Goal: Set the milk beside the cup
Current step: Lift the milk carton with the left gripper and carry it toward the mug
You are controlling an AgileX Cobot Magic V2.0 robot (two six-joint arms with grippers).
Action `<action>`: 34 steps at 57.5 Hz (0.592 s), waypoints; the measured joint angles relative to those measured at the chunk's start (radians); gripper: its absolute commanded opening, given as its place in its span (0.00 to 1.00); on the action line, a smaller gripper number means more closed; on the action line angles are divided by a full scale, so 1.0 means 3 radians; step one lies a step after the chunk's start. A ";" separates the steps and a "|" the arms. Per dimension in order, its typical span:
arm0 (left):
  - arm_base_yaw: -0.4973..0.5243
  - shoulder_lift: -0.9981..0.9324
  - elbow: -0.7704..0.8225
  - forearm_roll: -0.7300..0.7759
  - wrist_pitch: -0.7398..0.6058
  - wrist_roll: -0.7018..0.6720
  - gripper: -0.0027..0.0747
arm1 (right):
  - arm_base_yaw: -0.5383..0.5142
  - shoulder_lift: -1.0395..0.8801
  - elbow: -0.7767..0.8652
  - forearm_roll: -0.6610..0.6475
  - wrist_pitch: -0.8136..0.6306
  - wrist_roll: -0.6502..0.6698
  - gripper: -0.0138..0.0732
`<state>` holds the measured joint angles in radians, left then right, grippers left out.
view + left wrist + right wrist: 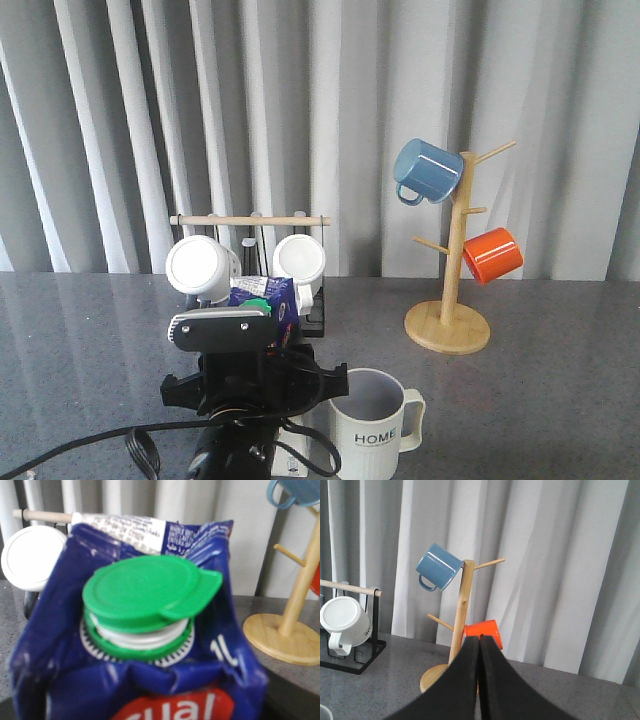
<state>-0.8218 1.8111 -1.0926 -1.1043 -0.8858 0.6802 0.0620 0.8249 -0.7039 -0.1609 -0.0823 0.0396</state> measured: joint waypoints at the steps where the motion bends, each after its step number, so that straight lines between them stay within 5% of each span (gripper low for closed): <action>1: 0.0000 0.0017 0.0000 -0.0001 -0.0022 -0.0026 0.28 | 0.0000 0.0000 0.0000 0.0000 0.0000 0.0000 0.15; 34: 0.0000 0.0268 -0.0011 0.0153 -0.0189 -0.0205 0.28 | 0.0000 0.0000 0.0000 0.0000 0.0000 0.0000 0.15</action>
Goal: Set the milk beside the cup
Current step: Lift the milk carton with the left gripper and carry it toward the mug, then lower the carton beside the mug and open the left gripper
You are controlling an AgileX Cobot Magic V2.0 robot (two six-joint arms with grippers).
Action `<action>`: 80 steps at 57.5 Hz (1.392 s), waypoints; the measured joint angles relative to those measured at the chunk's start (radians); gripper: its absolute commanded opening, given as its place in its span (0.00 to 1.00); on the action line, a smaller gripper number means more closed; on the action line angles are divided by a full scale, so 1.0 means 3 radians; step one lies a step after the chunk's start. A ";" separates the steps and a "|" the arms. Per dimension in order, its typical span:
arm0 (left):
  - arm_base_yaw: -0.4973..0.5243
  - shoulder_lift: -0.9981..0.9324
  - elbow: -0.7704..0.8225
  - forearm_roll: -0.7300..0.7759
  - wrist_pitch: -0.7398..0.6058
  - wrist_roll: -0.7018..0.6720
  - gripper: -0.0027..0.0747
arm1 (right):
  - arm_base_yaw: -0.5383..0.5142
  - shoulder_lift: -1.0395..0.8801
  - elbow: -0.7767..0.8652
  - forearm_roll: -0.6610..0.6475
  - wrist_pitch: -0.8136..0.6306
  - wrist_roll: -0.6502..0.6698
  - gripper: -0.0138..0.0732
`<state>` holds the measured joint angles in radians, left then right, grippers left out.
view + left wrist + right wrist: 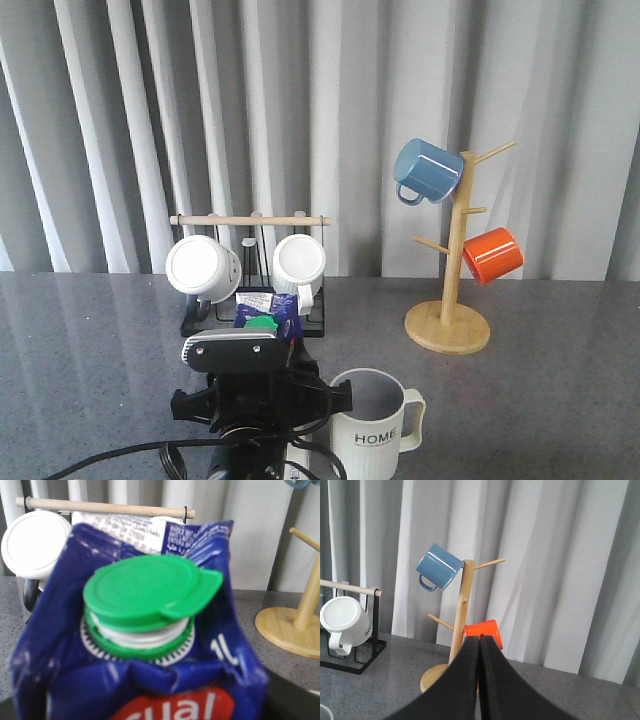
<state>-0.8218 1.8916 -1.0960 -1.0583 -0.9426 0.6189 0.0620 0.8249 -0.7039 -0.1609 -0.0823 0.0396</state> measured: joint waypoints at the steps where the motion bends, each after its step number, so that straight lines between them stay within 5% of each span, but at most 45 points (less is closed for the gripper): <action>1: 0.0000 0.0000 0.0000 0.0000 0.0000 0.0000 0.28 | 0.0000 0.0000 0.0000 0.0000 0.0000 0.0000 0.15; 35: 0.0000 0.0003 0.0000 -0.0003 -0.0033 -0.0003 0.31 | 0.0000 0.0000 0.0000 0.0000 0.0000 0.0000 0.15; 44: 0.0000 0.0003 0.0000 -0.0003 -0.0023 -0.0003 0.48 | 0.0000 0.0000 0.0000 0.0000 0.0000 -0.0003 0.15; 61: 0.0000 0.0003 0.0000 -0.0059 0.0045 0.0002 0.96 | 0.0000 0.0000 0.0000 0.0000 0.0000 -0.0003 0.15; 80: -0.0040 -0.0064 0.0000 -0.0106 0.0057 0.0070 0.96 | 0.0000 0.0000 0.0000 0.0000 0.0000 -0.0003 0.15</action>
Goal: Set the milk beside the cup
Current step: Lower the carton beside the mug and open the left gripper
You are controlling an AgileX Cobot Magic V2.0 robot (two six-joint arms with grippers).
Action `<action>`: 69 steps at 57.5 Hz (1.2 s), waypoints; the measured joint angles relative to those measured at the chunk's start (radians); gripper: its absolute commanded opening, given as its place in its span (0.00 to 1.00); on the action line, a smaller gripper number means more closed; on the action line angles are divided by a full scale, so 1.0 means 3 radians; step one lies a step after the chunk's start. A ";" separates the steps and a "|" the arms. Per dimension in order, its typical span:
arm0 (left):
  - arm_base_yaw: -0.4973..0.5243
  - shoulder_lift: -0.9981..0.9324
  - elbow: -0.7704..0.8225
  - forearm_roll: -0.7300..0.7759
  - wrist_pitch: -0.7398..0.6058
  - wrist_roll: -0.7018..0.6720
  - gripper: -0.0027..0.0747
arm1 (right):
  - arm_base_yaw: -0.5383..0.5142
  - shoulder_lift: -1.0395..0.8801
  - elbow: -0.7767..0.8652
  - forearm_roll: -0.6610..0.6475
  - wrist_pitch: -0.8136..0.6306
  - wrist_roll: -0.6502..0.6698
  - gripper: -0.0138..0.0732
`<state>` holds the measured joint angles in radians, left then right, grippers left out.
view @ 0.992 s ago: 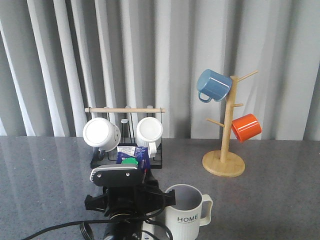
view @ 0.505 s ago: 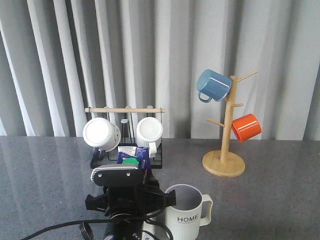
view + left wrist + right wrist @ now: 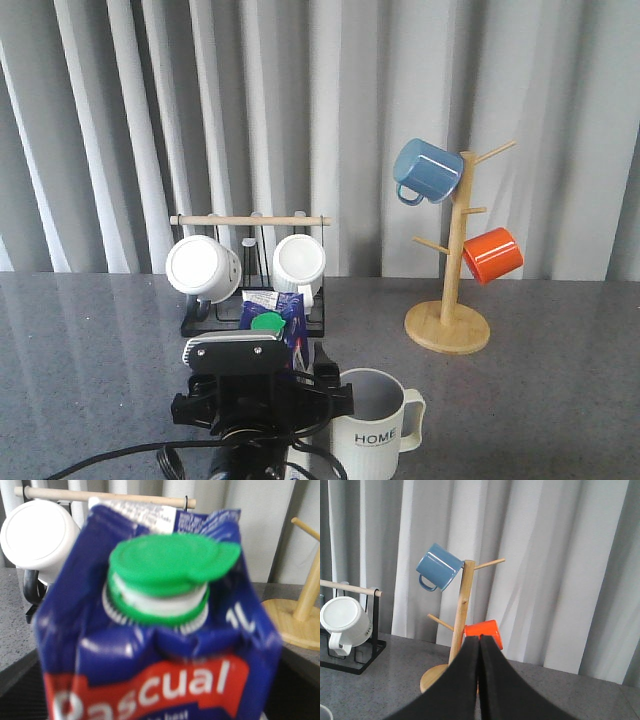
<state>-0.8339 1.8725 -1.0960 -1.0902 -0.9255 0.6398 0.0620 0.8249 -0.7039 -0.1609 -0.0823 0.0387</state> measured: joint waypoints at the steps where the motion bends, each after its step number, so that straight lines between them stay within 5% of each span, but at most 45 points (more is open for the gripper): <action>1: 0.0000 -0.0019 0.0000 0.0000 0.0000 0.0003 0.95 | 0.0000 0.0000 0.0000 0.0000 0.0000 0.0000 0.15; 14: -0.0010 -0.0508 0.0000 0.0160 0.0027 0.0014 0.93 | 0.0000 0.0000 0.0000 0.0000 0.0000 0.0000 0.15; 20: -0.0010 -0.0857 0.0000 0.0199 0.0132 0.0047 0.84 | 0.0000 0.0000 0.0000 0.0000 0.0000 0.0000 0.15; 24: -0.0010 -0.1096 0.0000 0.0265 0.0228 0.0202 0.70 | 0.0000 0.0000 0.0000 0.0000 0.0000 0.0000 0.15; 33: -0.0010 -0.1485 0.0000 0.0458 0.0373 0.0745 0.03 | 0.0000 0.0000 0.0000 0.0000 0.0000 -0.0003 0.15; 57: -0.0010 -0.1717 0.0000 0.0475 0.0418 0.0906 0.03 | 0.0000 0.0000 0.0000 0.0000 0.0000 -0.0003 0.15; 69: -0.0026 -0.1731 0.0000 0.1213 0.0737 -0.0845 0.03 | 0.0000 0.0000 0.0000 0.0000 0.0000 -0.0003 0.15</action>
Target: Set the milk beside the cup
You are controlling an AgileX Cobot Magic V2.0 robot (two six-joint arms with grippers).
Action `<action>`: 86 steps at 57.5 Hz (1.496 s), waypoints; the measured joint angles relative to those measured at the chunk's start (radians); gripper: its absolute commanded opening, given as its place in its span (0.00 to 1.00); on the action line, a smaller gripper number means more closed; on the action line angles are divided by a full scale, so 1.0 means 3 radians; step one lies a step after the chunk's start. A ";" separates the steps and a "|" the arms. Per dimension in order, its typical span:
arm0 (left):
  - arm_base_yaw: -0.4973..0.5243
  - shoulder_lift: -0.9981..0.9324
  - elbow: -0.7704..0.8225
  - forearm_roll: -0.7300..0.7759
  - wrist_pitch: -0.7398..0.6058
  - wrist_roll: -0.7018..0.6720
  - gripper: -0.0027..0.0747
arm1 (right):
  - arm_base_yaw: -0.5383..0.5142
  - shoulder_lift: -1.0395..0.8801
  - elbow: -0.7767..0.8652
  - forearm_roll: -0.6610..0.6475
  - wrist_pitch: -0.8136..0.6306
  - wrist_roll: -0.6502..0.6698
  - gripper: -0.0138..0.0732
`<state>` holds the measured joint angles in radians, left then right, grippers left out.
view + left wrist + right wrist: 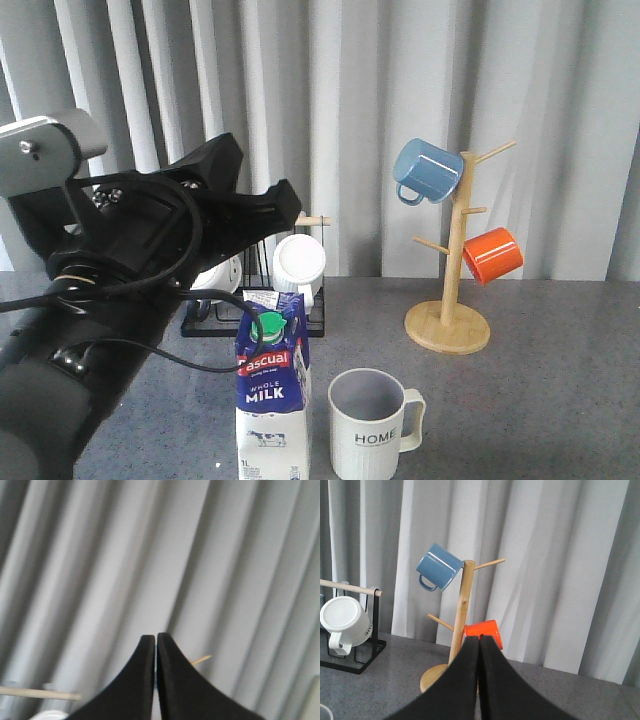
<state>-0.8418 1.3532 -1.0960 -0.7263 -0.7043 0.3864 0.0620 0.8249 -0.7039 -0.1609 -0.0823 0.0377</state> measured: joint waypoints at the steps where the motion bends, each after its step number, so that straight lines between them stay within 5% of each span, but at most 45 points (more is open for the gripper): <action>1: -0.0005 -0.0005 0.0000 0.0138 0.0051 -0.0213 0.03 | 0.0000 0.0000 0.0000 0.0000 0.0000 0.0000 0.15; 14: -0.0022 -0.0031 0.0000 0.2134 0.0891 -0.1775 0.03 | 0.0000 0.0000 0.0000 0.0000 0.0000 0.0000 0.15; 23: -0.0022 -0.0206 0.0065 0.2684 0.1548 -0.2373 0.03 | 0.0000 0.0000 0.0000 0.0000 0.0000 0.0000 0.15; 39: 0.0225 -0.1726 0.0800 0.2728 0.2441 -0.1576 0.03 | 0.0000 0.0000 0.0000 0.0000 0.0000 0.0000 0.15; 57: 0.1410 -0.3811 0.2254 0.2472 0.2588 -0.1105 0.03 | 0.0000 0.0000 0.0000 0.0000 0.0000 0.0000 0.15; 70: 0.2145 -0.4202 0.3164 0.2224 0.2599 -0.1008 0.03 | 0.0000 0.0000 0.0000 0.0000 0.0000 0.0000 0.15; 86: 0.2550 -0.4494 0.3727 0.2206 0.2413 -0.1009 0.03 | 0.0000 0.0000 0.0000 0.0000 0.0000 0.0000 0.15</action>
<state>-0.0767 0.0049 0.0220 -0.0644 0.0195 0.0838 0.0620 0.8249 -0.7039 -0.1609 -0.0823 0.0377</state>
